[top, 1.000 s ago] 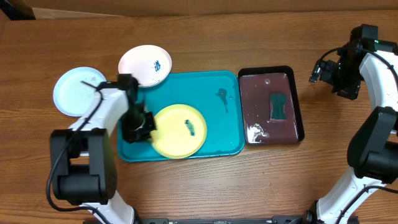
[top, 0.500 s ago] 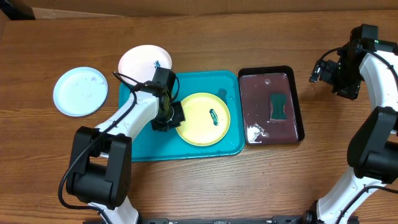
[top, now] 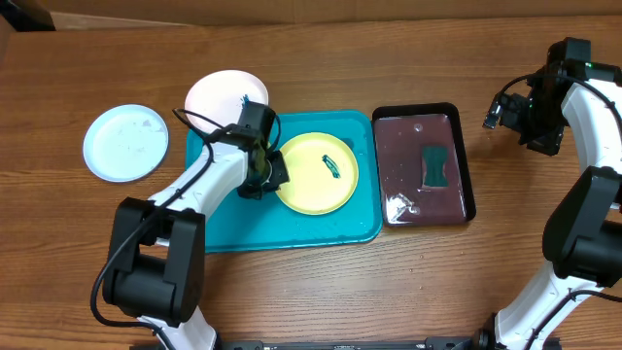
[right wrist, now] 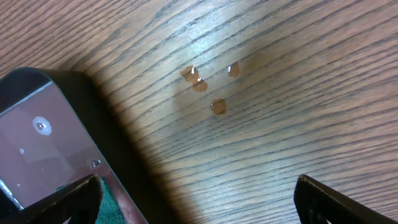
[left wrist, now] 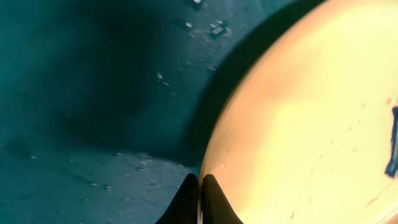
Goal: Clean dirty plates on tray and stack at the side
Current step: 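Reach the right gripper into the black tray and grasp the green sponge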
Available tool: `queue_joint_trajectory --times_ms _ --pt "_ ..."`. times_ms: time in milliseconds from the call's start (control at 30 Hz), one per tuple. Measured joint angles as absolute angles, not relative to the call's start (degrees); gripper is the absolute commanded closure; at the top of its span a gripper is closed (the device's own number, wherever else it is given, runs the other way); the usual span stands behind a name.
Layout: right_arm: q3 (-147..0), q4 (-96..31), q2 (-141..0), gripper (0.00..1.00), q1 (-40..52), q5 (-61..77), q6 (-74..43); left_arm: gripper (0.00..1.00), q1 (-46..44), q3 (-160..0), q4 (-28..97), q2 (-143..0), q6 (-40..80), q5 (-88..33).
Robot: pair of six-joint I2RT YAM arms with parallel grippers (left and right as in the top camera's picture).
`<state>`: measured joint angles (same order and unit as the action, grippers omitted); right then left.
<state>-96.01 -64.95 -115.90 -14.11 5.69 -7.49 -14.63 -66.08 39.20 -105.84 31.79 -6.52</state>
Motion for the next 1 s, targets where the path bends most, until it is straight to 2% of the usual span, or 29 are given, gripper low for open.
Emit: queue_joint_trajectory --times_ms 200,233,267,300,400,567,733,900,1000 --pt "-96.0 -62.6 -115.9 0.0 -14.1 8.3 -7.4 0.96 -10.4 -66.1 40.1 -105.8 30.3 -7.4" --pt "-96.0 -62.9 -115.9 0.04 -14.1 10.1 -7.4 0.96 -9.8 -66.1 40.3 -105.8 30.0 -7.5" --pt "-96.0 -63.2 -115.9 0.16 -14.1 11.9 -7.0 0.96 -9.3 -66.1 40.5 -105.8 30.0 -7.7" --pt "-96.1 -63.9 -115.9 0.22 -14.1 14.0 -6.4 0.96 -8.8 -66.1 40.5 -105.8 29.8 -8.0" --pt "-97.3 -67.9 -115.9 0.32 -14.0 20.5 -4.2 0.96 -8.2 -66.1 40.6 -105.8 29.7 -8.6" --pt "-98.7 -75.4 -114.1 0.35 -12.2 23.7 -2.8 0.96 -8.2 -66.1 40.7 -105.8 29.6 -9.1" --pt "-98.7 -80.5 -112.3 0.35 -6.0 17.9 -2.4 0.96 -8.2 -66.1 40.7 -105.8 29.6 -9.3" --pt "-95.0 -77.2 -112.2 0.36 1.3 9.4 -4.8 0.96 -8.2 -66.1 41.9 -105.8 29.6 -9.4" --pt "-90.8 -72.6 -112.2 0.41 4.4 5.6 -6.3 0.96 -8.2 -66.1 42.4 -105.8 29.4 -9.5"
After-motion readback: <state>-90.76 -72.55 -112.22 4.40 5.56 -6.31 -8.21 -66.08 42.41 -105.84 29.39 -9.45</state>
